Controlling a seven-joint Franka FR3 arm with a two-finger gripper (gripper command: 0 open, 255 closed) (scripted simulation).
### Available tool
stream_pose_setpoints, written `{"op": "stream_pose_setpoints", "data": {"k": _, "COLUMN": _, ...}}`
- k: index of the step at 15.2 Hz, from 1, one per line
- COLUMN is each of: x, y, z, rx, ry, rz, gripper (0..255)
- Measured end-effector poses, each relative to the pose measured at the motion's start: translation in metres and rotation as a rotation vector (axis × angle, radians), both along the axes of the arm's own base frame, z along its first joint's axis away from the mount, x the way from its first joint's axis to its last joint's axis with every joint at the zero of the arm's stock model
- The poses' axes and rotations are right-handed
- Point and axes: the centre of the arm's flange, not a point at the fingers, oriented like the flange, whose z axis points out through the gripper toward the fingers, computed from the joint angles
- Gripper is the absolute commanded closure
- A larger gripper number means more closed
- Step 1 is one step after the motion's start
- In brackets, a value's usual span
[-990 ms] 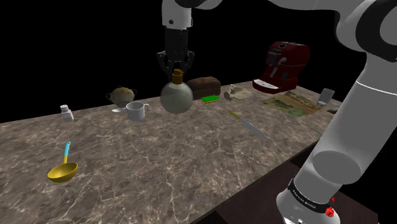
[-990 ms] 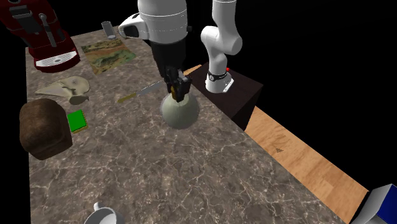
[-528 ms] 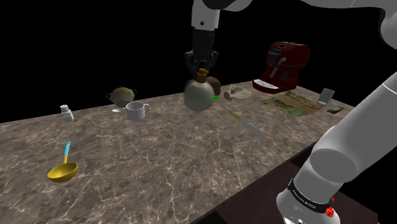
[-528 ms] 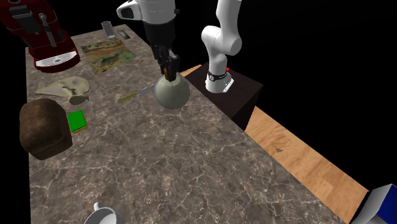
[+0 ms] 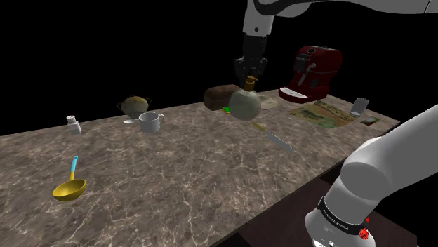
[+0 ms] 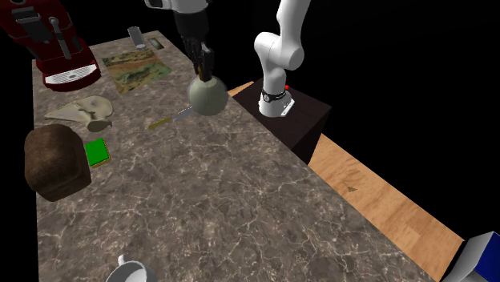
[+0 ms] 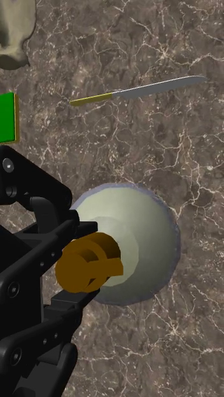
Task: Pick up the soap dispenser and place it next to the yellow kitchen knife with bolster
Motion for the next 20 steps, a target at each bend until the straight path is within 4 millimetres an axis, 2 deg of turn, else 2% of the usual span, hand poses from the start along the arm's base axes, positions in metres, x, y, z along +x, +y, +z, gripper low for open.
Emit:
{"op": "stream_pose_setpoints", "data": {"k": 5, "x": -0.033, "y": -0.059, "z": 0.0, "rx": 0.001, "ry": 0.0, "rz": 0.0, "gripper": 255}}
{"op": "stream_pose_setpoints", "data": {"k": 7, "x": -0.037, "y": -0.07, "z": -0.005, "rx": 0.001, "ry": 0.0, "rz": 0.001, "gripper": 255}}
{"op": "stream_pose_setpoints", "data": {"k": 20, "x": -0.038, "y": -0.073, "z": -0.072, "rx": 0.001, "ry": 0.001, "rz": 0.002, "gripper": 255}}
